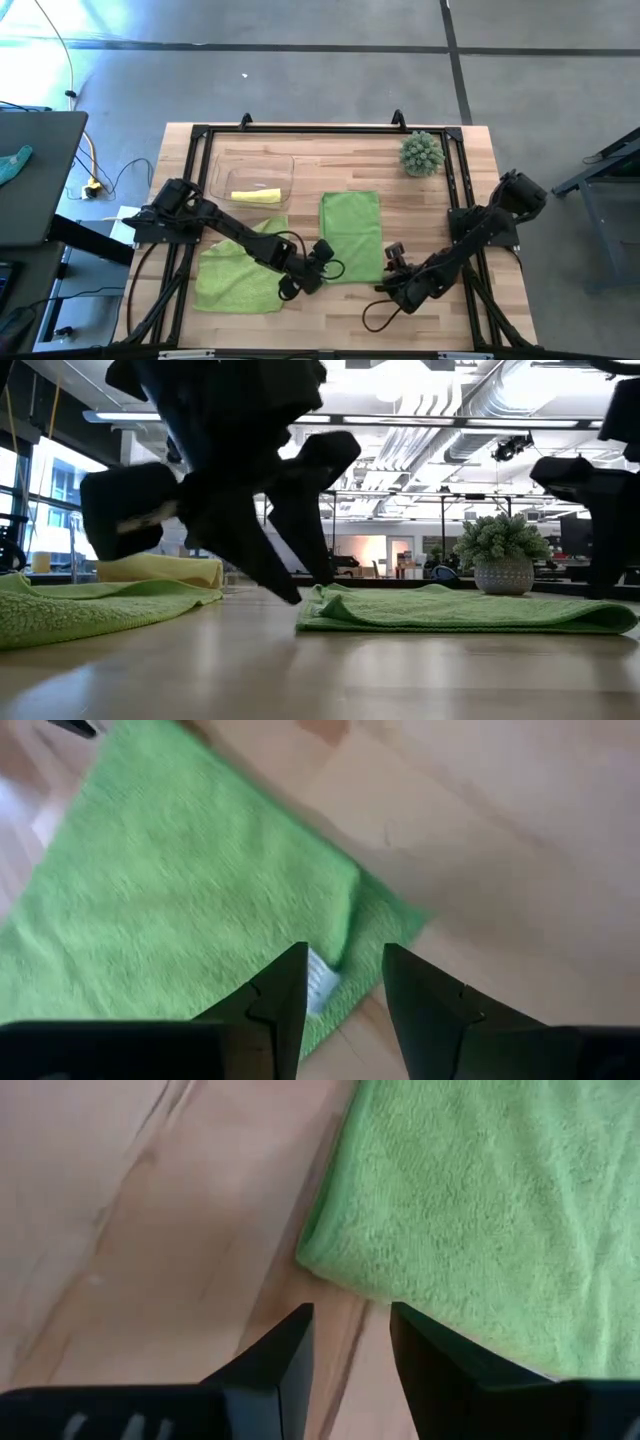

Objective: Roll microfiber towels into tight, uniform cylinder then place into a basket
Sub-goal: Roll the right green towel

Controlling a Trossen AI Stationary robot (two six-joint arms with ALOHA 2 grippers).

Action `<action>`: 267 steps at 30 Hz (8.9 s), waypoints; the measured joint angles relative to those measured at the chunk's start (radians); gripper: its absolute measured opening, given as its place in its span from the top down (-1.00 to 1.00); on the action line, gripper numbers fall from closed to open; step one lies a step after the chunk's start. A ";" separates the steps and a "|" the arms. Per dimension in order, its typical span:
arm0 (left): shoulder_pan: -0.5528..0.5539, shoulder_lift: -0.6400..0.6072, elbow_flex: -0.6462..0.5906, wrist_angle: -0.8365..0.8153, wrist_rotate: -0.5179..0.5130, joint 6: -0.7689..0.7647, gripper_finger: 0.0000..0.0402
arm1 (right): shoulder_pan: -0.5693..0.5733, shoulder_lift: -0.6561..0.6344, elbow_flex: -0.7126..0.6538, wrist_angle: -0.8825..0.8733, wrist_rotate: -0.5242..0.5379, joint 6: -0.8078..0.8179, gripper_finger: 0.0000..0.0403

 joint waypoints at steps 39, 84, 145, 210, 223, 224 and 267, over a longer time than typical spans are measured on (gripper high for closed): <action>0.002 0.061 -0.002 0.083 0.086 -0.426 0.99 | -0.003 0.001 -0.003 0.068 -0.109 0.285 0.95; -0.058 0.012 -0.215 0.476 0.062 -0.948 1.00 | -0.051 -0.026 -0.319 0.810 -0.199 -0.078 0.36; -0.094 -0.037 -0.214 0.298 -0.281 -1.208 1.00 | -0.149 -0.070 -0.270 0.665 -0.153 0.583 0.99; -0.109 -0.163 -0.213 0.370 -0.200 -0.729 0.27 | -0.126 -0.019 -0.260 0.669 -0.077 0.420 0.17; -0.070 -0.009 -0.215 0.410 -0.177 -0.621 0.27 | -0.126 -0.018 -0.261 0.668 -0.069 0.421 0.17; -0.066 -0.001 -0.214 0.415 -0.178 -0.614 0.27 | -0.126 -0.018 -0.261 0.668 -0.068 0.421 0.17; -0.037 0.027 -0.213 0.338 -0.094 -0.999 0.65 | -0.002 0.149 -0.097 0.471 0.154 0.410 0.22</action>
